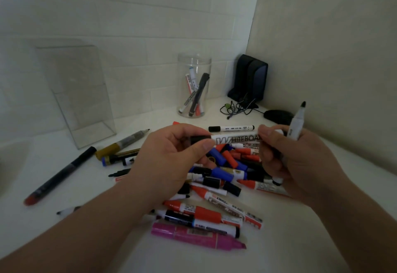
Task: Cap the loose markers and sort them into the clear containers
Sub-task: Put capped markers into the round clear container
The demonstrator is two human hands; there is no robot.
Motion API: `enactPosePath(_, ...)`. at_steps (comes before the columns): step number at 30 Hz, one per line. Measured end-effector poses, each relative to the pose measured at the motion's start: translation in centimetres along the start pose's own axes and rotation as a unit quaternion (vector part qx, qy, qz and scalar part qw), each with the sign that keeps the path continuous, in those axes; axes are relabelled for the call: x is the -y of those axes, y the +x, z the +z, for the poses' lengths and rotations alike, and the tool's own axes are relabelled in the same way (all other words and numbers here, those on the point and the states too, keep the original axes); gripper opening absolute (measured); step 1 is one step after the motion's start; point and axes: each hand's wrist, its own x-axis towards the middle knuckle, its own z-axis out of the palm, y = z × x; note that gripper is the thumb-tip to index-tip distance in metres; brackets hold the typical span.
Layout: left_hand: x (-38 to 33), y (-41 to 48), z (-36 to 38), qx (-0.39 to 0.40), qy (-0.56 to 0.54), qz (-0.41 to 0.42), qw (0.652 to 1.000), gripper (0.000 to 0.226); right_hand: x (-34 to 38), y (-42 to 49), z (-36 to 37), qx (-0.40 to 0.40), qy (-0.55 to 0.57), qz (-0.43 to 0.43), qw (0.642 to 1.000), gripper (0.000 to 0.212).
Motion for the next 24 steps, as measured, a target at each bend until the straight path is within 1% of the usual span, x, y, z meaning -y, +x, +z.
enactPosePath(3, 0.3, 0.4, -0.2, -0.011, 0.01, 0.002, 1.0, 0.011, -0.2, 0.1, 0.8, -0.012, 0.02, 0.019, 1.0, 0.03)
enactPosePath(6, 1.0, 0.9, -0.4, -0.035, 0.032, -0.004, 0.999, 0.013, -0.3, 0.5, 2.3, -0.04, 0.052, -0.002, 0.998, 0.019)
enactPosePath(8, 1.4, 1.1, -0.6, -0.059, 0.094, 0.013, 0.994, 0.012, -0.1, 0.9, 3.6, -0.066, 0.087, -0.002, 0.994, 0.013)
enactPosePath(10, 1.7, 1.3, -1.0, -0.085, 0.175, 0.047, 0.98, 0.012, 0.4, 1.5, 4.7, -0.095, 0.097, -0.003, 0.991, 0.017)
enactPosePath(14, 1.7, 1.7, -1.8, -0.12, 0.261, 0.094, 0.953, 0.015, 1.6, 2.8, 6.9, -0.102, 0.013, -0.053, 0.993, 0.02)
enactPosePath(17, 1.9, 2.1, -2.3, -0.172, 0.265, 0.129, 0.94, 0.026, 3.3, 4.9, 8.2, -0.115, -0.037, -0.104, 0.987, 0.021)
enactPosePath(18, 1.9, 2.2, -2.6, -0.182, 0.257, 0.131, 0.94, 0.025, 4.2, 5.9, 8.5, -0.13, -0.059, -0.124, 0.982, 0.023)
enactPosePath(20, 2.0, 2.5, -3.1, -0.187, 0.276, 0.14, 0.933, 0.008, 6.1, 8.0, 9.0, -0.163, -0.103, -0.169, 0.967, 0.026)
enactPosePath(21, 2.0, 2.6, -3.3, -0.184, 0.291, 0.142, 0.928, 0.006, 7.1, 9.1, 9.2, -0.181, -0.121, -0.19, 0.957, 0.026)
enactPosePath(24, 2.2, 2.7, -3.8, -0.18, 0.304, 0.131, 0.926, 0.015, 9.8, 12.7, 10.0, -0.221, -0.142, -0.24, 0.935, 0.021)
